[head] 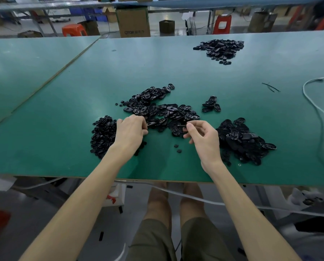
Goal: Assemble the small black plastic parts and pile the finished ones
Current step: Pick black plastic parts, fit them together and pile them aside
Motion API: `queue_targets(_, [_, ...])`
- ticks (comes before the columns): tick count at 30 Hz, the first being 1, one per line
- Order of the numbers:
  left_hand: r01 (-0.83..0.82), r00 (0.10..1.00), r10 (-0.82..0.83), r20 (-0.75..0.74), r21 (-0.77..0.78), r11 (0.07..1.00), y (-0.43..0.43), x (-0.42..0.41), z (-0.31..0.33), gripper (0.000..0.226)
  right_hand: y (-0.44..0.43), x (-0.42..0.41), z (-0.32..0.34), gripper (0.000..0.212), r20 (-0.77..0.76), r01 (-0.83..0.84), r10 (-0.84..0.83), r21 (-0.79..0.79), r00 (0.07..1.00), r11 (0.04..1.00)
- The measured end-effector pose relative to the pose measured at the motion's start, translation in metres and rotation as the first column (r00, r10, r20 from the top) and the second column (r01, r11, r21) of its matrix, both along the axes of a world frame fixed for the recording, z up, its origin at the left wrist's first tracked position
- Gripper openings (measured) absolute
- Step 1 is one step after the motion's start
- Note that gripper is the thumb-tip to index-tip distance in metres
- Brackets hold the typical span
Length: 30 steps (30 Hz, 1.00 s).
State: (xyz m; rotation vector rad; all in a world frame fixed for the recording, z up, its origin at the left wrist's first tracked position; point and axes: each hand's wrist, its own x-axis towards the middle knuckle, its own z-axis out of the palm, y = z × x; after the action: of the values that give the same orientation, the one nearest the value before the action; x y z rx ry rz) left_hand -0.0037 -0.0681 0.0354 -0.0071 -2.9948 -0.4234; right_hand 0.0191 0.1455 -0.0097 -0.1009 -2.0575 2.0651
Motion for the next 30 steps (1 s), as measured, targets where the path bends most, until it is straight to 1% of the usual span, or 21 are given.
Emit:
queue_targets(5, [-0.017,1.000,0.017,-0.021,-0.006,1.000,0.003,-0.004,-0.004,0.004,0.002,0.001,0.000,0.004,0.001,-0.001,0.001,-0.006,1.000,1.000])
queue_targets(7, [0.014,0.998,-0.010,-0.065,0.050,0.999,0.007,-0.005,-0.007,0.006,0.001,0.001,0.000,0.007,0.000,-0.010,0.010,-0.017,1.000,1.000])
queue_targets(8, [0.041,0.996,-0.032,-0.081,0.106,0.994,0.010,-0.004,-0.007,0.007,0.001,0.001,0.000,0.010,-0.002,-0.016,0.016,-0.023,1.000,1.000])
queue_targets(9, [0.071,0.995,-0.056,-0.079,0.203,0.977,0.014,-0.004,-0.007,0.009,0.001,0.001,0.001,0.014,-0.004,-0.021,0.021,-0.026,1.000,0.999])
queue_targets(11, [0.120,0.993,-0.111,-0.048,0.454,0.883,0.025,-0.004,-0.005,0.013,0.000,0.002,0.001,0.017,-0.004,-0.026,0.026,-0.028,1.000,0.999])
queue_targets(12, [0.135,0.990,-0.130,-0.048,0.544,0.828,0.031,-0.003,-0.005,0.015,0.000,0.002,0.001,0.018,-0.003,-0.026,0.026,-0.030,1.000,0.999])
queue_targets(14, [0.160,0.987,-0.143,-0.080,0.650,0.743,0.043,-0.002,-0.006,0.016,0.000,0.002,0.001,0.019,-0.001,-0.025,0.025,-0.034,1.000,0.999])
queue_targets(16, [0.181,0.983,-0.148,-0.110,0.727,0.662,0.054,-0.002,-0.011,0.012,0.001,0.002,0.001,0.020,-0.001,-0.024,0.024,-0.029,1.000,0.999])
queue_targets(19, [0.200,0.979,-0.148,-0.139,0.778,0.595,0.061,0.001,-0.019,0.007,0.001,0.003,0.000,0.020,-0.004,-0.022,0.022,-0.029,1.000,0.999])
queue_targets(25, [0.211,0.977,-0.108,-0.182,0.804,0.556,0.061,0.004,-0.022,0.010,0.000,0.002,0.000,0.019,0.001,-0.024,0.024,-0.024,1.000,0.999])
queue_targets(30, [0.169,0.986,-0.087,-0.145,0.882,0.439,0.054,0.007,-0.023,0.015,0.001,0.002,0.001,0.019,-0.006,-0.025,0.025,-0.025,1.000,0.999])
